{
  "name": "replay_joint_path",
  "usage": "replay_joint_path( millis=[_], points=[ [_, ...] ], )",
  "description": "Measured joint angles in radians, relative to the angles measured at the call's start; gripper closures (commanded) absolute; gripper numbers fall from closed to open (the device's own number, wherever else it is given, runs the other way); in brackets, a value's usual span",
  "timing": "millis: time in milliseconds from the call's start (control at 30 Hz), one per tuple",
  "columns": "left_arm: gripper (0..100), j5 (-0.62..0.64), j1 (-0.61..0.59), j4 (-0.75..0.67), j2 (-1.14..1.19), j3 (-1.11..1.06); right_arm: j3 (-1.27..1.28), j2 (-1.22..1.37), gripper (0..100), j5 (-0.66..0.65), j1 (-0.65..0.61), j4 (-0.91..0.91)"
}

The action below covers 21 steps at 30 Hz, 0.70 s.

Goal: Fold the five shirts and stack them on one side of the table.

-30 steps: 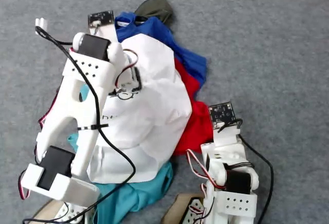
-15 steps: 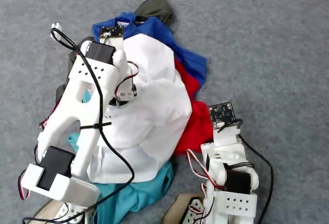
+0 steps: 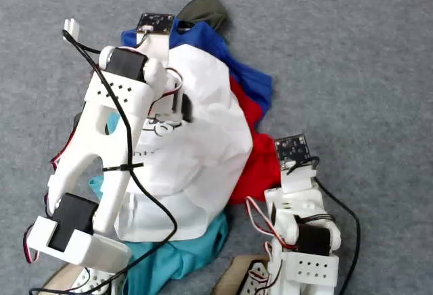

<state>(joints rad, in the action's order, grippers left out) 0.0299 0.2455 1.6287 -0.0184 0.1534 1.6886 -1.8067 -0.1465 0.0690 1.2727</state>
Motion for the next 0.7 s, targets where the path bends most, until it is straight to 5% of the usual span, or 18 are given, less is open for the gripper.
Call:
replay_joint_path(
  millis=[267, 467, 700],
  points=[
    [69, -0.034, -0.181, -0.038, 0.000, 0.020, -0.064, 0.000, 94.5, 0.002, -0.002, -0.163],
    [69, -0.037, -0.422, 0.020, 0.000, 0.032, -0.175, 0.000, 88.6, 0.000, -0.114, -0.209],
    [69, -0.038, -0.568, 0.066, 0.000, 0.032, -0.437, 0.098, 88.6, 0.002, -0.245, -0.206]
  ],
)
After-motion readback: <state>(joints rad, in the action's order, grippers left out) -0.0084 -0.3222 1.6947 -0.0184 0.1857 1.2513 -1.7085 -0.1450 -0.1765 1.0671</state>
